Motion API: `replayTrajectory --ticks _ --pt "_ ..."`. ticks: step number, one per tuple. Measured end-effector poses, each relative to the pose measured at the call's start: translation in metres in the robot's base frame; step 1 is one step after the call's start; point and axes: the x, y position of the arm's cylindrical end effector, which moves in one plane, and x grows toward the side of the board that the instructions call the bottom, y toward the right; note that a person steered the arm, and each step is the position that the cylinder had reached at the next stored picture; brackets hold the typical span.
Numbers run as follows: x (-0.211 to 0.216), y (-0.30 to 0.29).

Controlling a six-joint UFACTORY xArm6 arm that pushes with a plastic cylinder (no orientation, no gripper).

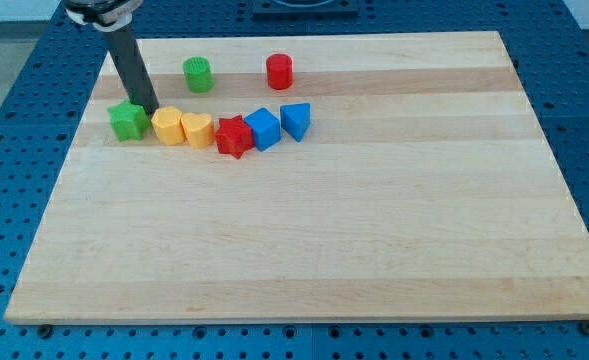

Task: Point at the yellow hexagon

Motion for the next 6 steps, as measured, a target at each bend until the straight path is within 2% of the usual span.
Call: replayTrajectory --ticks 3,4,5,6 --pt "0.043 -0.052" --pt "0.038 -0.050" --pt "0.002 -0.013" --pt "-0.006 0.033"
